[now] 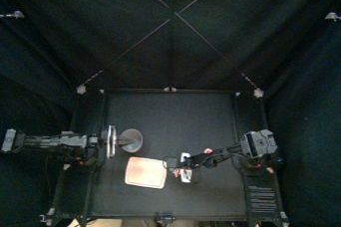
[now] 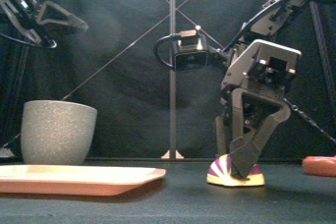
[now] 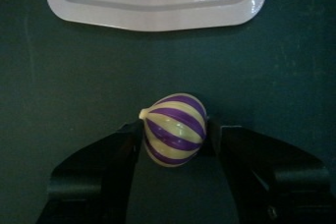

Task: Pick the onion then place it in the grey bowl
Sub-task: Place onion in the grey bowl

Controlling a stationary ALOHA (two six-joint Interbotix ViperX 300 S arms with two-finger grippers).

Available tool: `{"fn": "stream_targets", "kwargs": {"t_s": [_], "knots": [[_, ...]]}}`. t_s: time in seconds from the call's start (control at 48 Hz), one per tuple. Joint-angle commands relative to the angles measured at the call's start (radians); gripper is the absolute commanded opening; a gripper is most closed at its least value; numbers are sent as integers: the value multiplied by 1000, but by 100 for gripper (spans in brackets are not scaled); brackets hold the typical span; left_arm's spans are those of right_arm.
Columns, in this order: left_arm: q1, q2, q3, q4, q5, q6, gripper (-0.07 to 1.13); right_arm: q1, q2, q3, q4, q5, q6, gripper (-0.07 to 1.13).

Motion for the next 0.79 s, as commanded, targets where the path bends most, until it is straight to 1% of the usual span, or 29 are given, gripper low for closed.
{"fn": "stream_targets", "kwargs": {"t_s": [0.021, 0.208, 0.375, 0.562, 0.708, 0.792], "knots": [[3, 0, -12, -3, -3, 2, 6, 11, -11, -6, 5, 6, 2, 84], [5, -2, -12, -3, -3, 2, 6, 11, -12, -21, 2, 17, 2, 84], [5, 0, -12, -2, -3, 2, 6, 6, -29, -72, -26, 34, -2, 84], [6, -2, -12, -3, -5, 2, 6, -18, -60, -155, -117, 43, -3, 84], [6, -2, -12, -3, -3, 2, 6, -61, -69, -218, -206, 43, -5, 84], [6, -2, -12, -3, -3, 3, 6, -100, -61, -262, -272, 34, -3, 84]]}}
